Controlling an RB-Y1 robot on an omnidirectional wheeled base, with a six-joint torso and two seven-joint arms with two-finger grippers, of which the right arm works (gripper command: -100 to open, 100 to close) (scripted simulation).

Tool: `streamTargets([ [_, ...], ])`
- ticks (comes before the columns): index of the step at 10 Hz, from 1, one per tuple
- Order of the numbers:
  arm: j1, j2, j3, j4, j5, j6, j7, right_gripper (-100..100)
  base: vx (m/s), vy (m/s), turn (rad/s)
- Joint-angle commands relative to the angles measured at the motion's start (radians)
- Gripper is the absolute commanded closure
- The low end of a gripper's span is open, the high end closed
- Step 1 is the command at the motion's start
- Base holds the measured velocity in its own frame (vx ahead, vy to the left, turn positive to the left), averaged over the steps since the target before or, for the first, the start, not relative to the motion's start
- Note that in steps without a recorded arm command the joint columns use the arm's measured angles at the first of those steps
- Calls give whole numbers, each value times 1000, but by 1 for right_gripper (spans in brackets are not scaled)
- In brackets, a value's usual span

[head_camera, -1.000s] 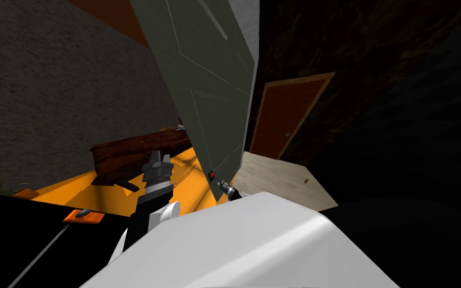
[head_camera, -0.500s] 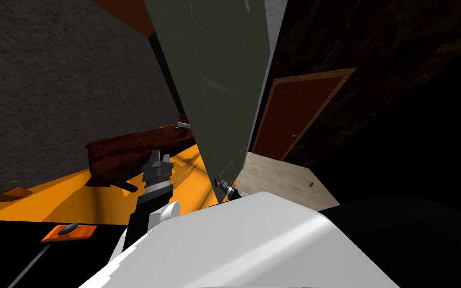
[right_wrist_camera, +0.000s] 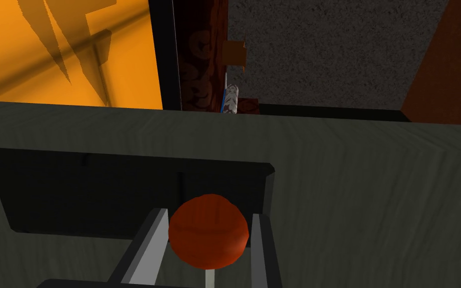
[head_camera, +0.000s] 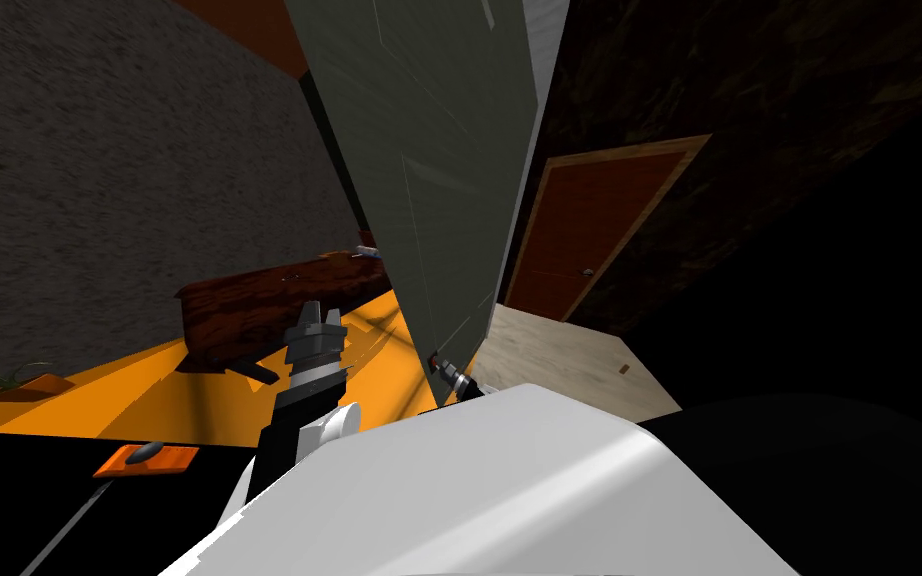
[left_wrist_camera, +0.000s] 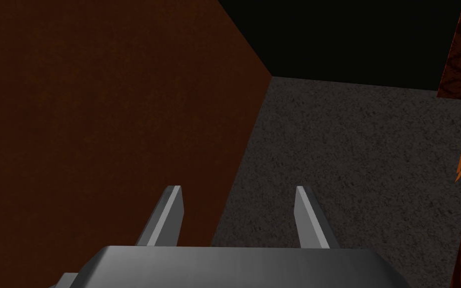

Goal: Push the door open

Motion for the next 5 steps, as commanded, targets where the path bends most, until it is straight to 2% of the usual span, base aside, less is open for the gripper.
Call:
streamTargets([
  [1,-1,1,-1,-2,0,-3,0,100,0,0,0],
  [2,-1,1,-16,5,-2,0,5,100,54,88,-33],
  [5,-3,4,-42,12,-5,0,13,100,98,146,-39],
])
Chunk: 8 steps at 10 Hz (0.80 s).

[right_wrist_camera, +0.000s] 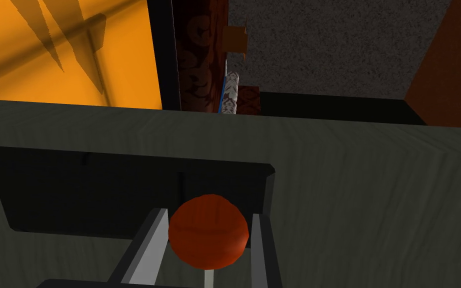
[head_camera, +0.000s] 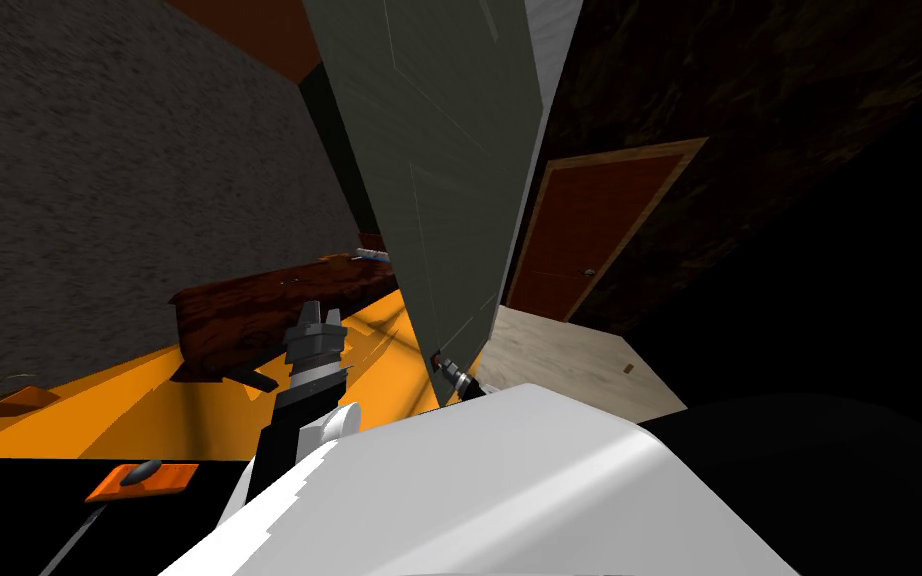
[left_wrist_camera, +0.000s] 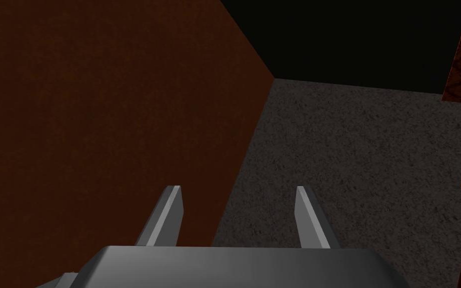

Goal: Push the door open

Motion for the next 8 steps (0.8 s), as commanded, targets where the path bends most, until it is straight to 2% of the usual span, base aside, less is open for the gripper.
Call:
streamTargets([
  [1,-10,5,-28,9,-4,-6,9,100,136,203,-56],
  [4,-12,11,-66,20,-9,-6,21,100,132,148,-46],
  [8,-15,19,-109,33,-15,-6,35,100,85,111,-37],
])
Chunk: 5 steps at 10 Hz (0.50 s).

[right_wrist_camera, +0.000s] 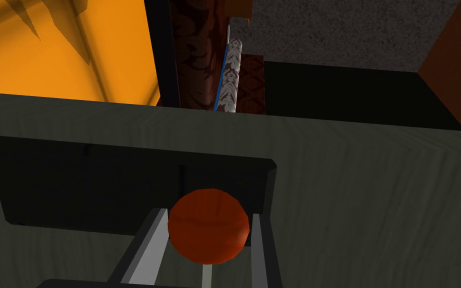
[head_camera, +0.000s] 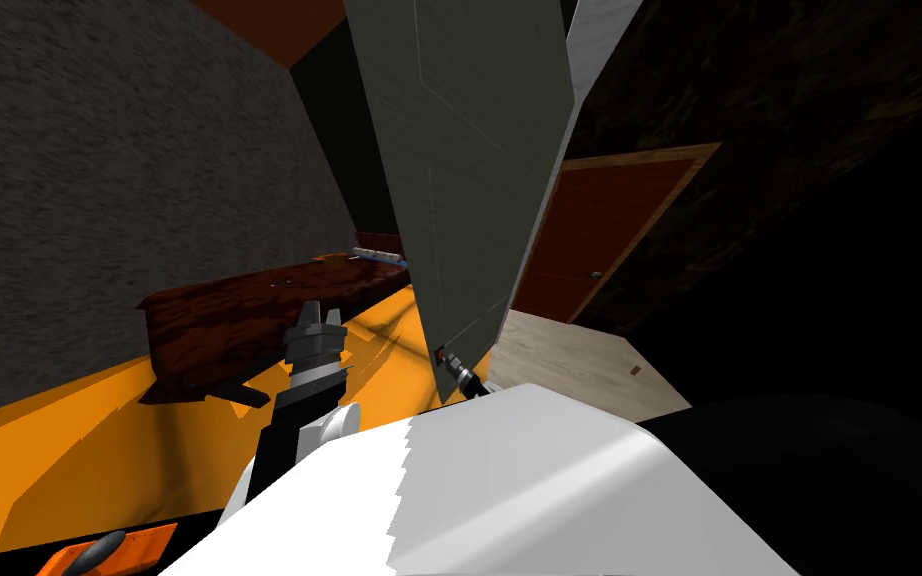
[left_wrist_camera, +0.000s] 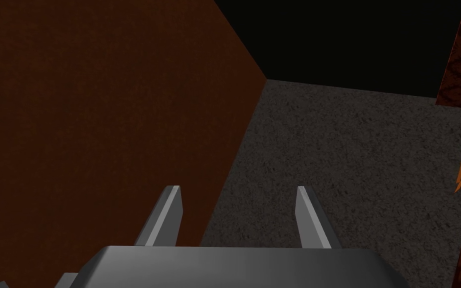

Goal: Push the door open

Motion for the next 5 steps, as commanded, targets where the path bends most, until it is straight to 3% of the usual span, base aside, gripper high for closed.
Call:
streamTargets([
  [1,-7,-4,-32,2,-7,1,8,100,65,108,-46],
  [4,-7,-1,-43,5,-9,1,12,100,63,60,-21],
  [5,-9,5,-66,12,-12,1,19,100,52,86,-71],
])
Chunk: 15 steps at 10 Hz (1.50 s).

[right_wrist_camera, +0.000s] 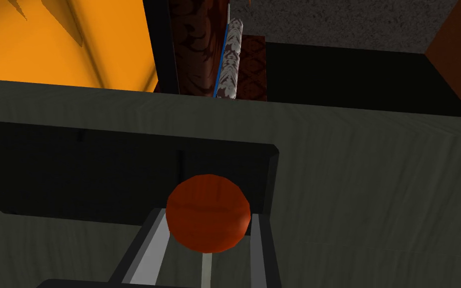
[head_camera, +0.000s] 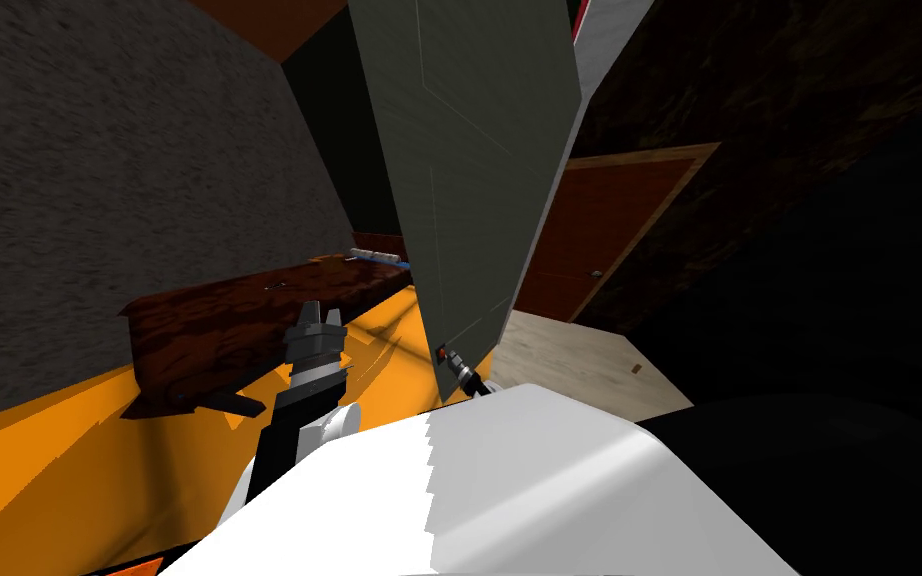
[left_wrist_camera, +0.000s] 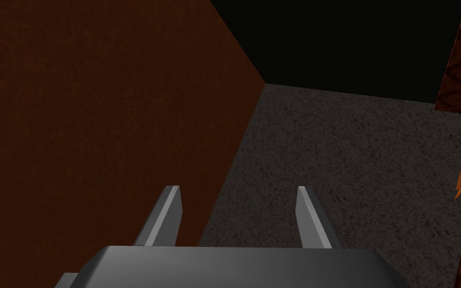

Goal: Push the door open

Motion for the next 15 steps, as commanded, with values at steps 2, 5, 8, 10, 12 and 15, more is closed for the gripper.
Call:
streamTargets([
  [2,-1,-4,-44,-5,-9,4,12,100,103,110,-93],
  [5,5,-5,-44,-4,-8,4,11,-100,-40,19,-45],
  [8,10,-1,-35,-16,-9,11,7,-100,-228,-83,-25],
  [10,13,7,-29,-25,-9,16,5,-100,-252,-95,-32],
  [12,9,2,-35,-13,-10,7,8,-100,-5,13,16],
  [15,9,1,-41,-7,-10,-1,11,-100,186,116,24],
])
